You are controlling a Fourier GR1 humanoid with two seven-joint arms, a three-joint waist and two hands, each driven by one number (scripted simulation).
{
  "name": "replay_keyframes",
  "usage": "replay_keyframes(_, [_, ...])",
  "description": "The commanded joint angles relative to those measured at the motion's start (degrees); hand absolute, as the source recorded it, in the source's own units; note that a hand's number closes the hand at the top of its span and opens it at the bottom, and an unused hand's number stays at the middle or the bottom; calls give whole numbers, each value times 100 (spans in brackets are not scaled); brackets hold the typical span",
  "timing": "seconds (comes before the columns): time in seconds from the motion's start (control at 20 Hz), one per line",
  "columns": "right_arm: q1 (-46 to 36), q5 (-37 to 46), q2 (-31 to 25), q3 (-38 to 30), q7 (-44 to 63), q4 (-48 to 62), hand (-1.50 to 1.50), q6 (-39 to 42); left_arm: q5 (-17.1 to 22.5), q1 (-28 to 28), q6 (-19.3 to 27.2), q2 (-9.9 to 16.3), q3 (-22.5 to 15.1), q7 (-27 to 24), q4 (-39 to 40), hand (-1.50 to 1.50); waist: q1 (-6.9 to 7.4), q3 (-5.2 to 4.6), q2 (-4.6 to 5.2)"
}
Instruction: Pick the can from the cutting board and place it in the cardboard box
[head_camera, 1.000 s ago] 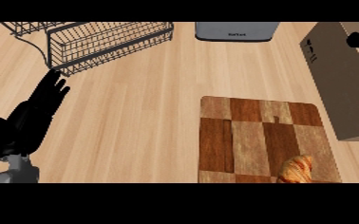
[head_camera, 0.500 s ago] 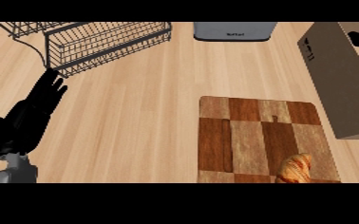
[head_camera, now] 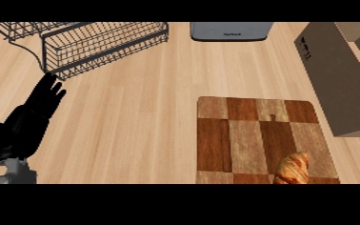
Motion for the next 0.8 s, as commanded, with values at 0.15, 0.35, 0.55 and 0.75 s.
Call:
replay_keyframes(0.15, [1125, -1112, -119, -542, -65, -1295, -150, 609, 218, 204, -86, 78, 81, 363, -467, 0, -10, 1, -15])
replay_keyframes(0.35, [2060, -1483, 148, -410, 77, -2438, -150, 1232, -32, 98, -39, -73, -51, 24, -46, 0, -27, -2, 0])
replay_keyframes(0.55, [2321, -2037, -247, -628, -106, -2324, -150, 1411, 102, -57, -35, -10, 62, 209, -86, 0, 35, 1, 22])
replay_keyframes(0.75, [2945, -2331, -296, -788, -310, -2591, -150, 1698, -108, 339, -82, -152, -39, -156, -185, 0, 36, 2, 19])
